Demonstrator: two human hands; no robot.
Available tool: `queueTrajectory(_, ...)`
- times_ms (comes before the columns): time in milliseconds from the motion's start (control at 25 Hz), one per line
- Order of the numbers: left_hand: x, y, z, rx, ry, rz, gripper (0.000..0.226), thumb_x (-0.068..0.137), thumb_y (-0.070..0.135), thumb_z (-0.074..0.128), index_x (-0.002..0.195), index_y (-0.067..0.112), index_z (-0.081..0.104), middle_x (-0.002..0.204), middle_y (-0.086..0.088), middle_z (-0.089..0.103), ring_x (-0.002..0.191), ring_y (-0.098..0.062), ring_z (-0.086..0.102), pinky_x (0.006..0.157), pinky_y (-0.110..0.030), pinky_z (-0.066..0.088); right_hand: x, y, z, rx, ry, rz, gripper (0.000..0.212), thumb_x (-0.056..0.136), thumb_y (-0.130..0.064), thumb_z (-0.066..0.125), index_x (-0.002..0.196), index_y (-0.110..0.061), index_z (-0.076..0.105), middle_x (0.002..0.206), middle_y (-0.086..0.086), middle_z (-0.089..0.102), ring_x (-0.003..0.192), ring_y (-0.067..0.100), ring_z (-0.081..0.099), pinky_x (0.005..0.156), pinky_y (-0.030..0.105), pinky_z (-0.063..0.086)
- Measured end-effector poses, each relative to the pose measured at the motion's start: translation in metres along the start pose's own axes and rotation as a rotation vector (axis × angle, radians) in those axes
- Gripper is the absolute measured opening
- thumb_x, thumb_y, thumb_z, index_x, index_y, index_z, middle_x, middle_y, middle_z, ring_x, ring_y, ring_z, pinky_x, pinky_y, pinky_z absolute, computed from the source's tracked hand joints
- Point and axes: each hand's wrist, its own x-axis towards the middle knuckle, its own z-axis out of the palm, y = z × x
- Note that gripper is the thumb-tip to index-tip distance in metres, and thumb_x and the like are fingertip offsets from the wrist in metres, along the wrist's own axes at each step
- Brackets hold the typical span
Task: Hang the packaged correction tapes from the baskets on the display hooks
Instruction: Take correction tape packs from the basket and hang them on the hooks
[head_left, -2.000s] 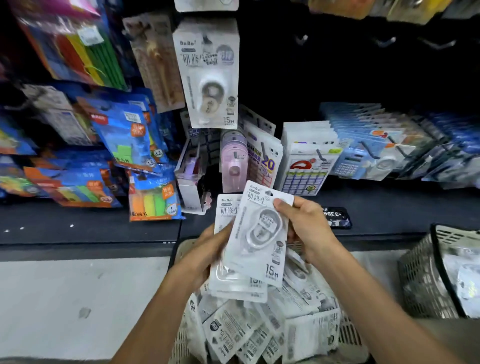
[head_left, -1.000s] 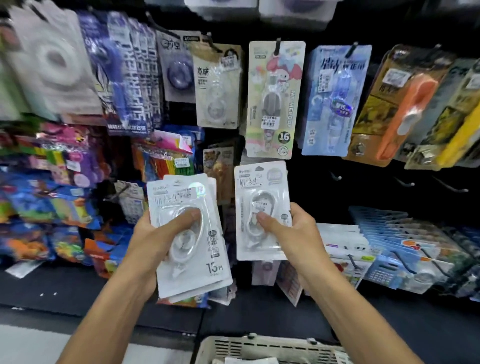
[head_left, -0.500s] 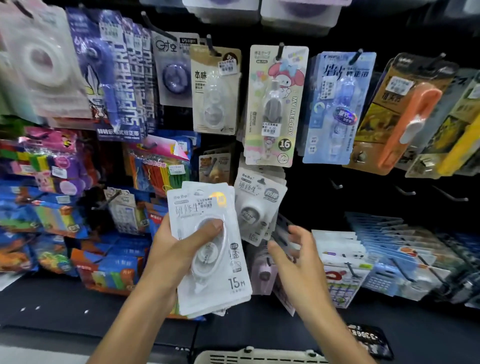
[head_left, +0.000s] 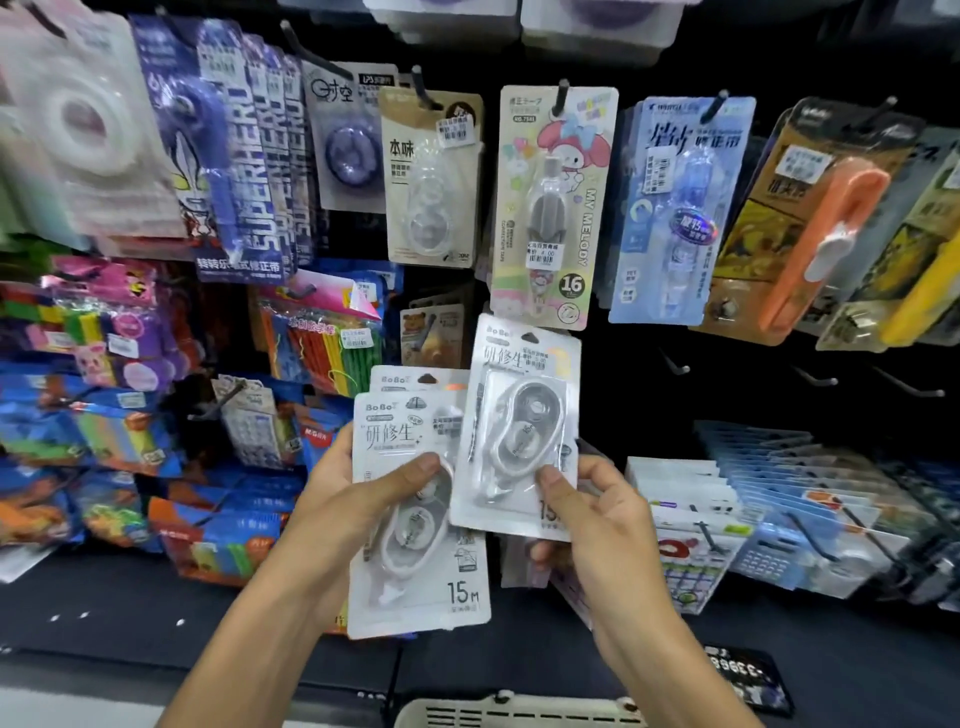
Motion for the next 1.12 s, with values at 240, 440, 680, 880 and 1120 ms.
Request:
queueTrajectory(240,-0.003,0.012,-0.017,-0.083,0.178,0.110,0.057,0.068,0.018,0.080,0.123,0.017,0.066,0.107,-0.006,0.080,0.086,-0.025,0.079,0.057,-0.032,0.062,-0.007,0.004,-0.016,-0.320,0.050,-0.149,0.013,0.098,-0.032,0.059,0.090,-0.041,0.065,0.052,-0.001,0.058,0.039,0.009,0.047,0.041,0.018,0.037)
queueTrajectory(440,-0.003,0.007,-0.007,-0.096,0.227,0.119,0.060,0.066,0.023,0.082,0.124,0.017,0.065,0.107,-0.004,0.080,0.088,-0.025,0.079,0.060,-0.033,0.062,0.014,0.015,-0.009,-0.133,0.130,0.198,0.014,0.095,-0.026,0.068,0.104,-0.017,0.061,0.061,0.004,0.068,0.042,0.011,0.048,0.038,0.023,0.035)
queueTrajectory(680,-0.003,0.000,0.003,-0.062,0.314,0.206,0.068,0.053,0.035,0.090,0.115,0.027,0.062,0.104,0.005,0.080,0.089,-0.019,0.079,0.065,-0.036,0.062,0.002,0.036,-0.015,-0.115,0.043,0.217,0.023,0.090,-0.030,0.073,0.111,-0.029,0.063,0.099,0.005,0.076,0.069,0.017,0.067,0.051,0.029,0.053)
queueTrajectory(880,-0.011,-0.007,0.018,0.102,0.215,0.337,0.072,0.053,0.040,0.094,0.116,0.030,0.060,0.109,0.005,0.079,0.095,-0.014,0.077,0.069,-0.028,0.063,-0.008,0.015,0.018,-0.261,-0.335,-0.144,0.011,0.090,-0.037,0.072,0.101,-0.035,0.069,0.094,-0.004,0.078,0.084,0.011,0.073,0.071,0.024,0.058)
queueTrajectory(1120,-0.004,-0.006,0.020,-0.139,0.214,0.118,0.021,0.097,0.034,0.064,0.117,0.031,0.073,0.114,0.002,0.079,0.101,-0.021,0.076,0.080,-0.041,0.061,-0.008,0.007,0.008,-0.234,-0.173,-0.200,0.013,0.102,-0.029,0.057,0.092,-0.036,0.062,0.081,0.001,0.076,0.060,0.009,0.067,0.049,0.029,0.052)
